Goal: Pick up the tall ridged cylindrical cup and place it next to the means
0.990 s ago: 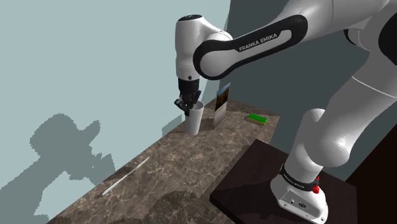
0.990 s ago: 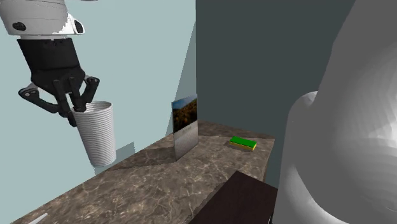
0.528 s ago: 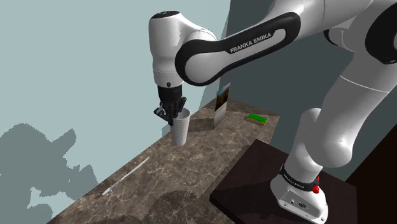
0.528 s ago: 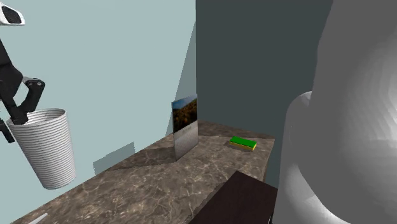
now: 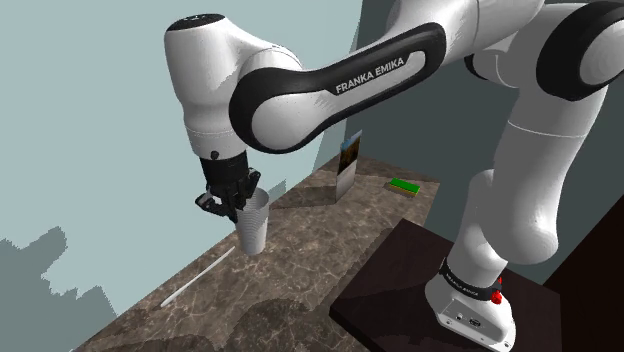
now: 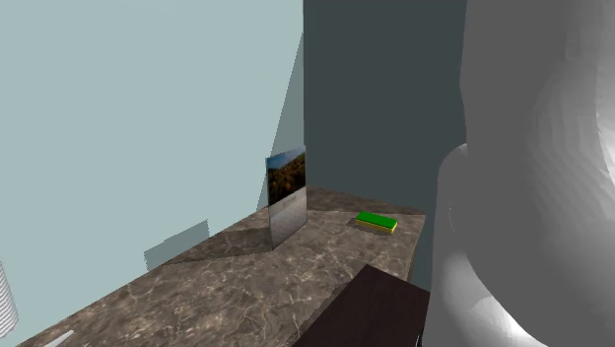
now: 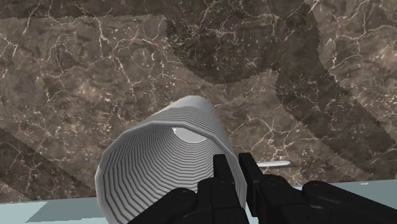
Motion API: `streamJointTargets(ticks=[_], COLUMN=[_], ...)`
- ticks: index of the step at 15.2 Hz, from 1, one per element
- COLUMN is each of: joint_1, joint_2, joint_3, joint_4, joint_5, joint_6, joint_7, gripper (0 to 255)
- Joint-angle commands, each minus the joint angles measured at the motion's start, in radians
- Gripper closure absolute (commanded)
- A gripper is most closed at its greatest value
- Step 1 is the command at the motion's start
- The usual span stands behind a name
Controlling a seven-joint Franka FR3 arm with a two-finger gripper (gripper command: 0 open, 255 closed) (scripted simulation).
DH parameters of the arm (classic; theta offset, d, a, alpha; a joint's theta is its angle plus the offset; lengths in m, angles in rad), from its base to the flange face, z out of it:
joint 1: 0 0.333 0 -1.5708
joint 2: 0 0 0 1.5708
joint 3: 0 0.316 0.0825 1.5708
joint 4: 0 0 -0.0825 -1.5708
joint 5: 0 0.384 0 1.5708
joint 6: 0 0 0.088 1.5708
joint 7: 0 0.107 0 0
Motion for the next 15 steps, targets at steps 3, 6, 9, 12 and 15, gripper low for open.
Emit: streamJointTargets(ticks=[3,6,9,12,15], joint_1=[0.029,0.029,0.030,0.030,0.032], joint_2=[0.068,0.077,0.089,0.102,0.118], joint_3=[0.016,0.015,0.013,0.011,0.009], joint_4=[0.062,0.033,0.006,-0.018,-0.041], joint_5=[-0.030,-0.037,-0.045,-0.055,-0.066], joint_6=[-0.009,0.028,0.064,0.100,0.135], joint_7=[0.054,0.062,0.072,0.082,0.092], gripper=[255,255,255,255,255])
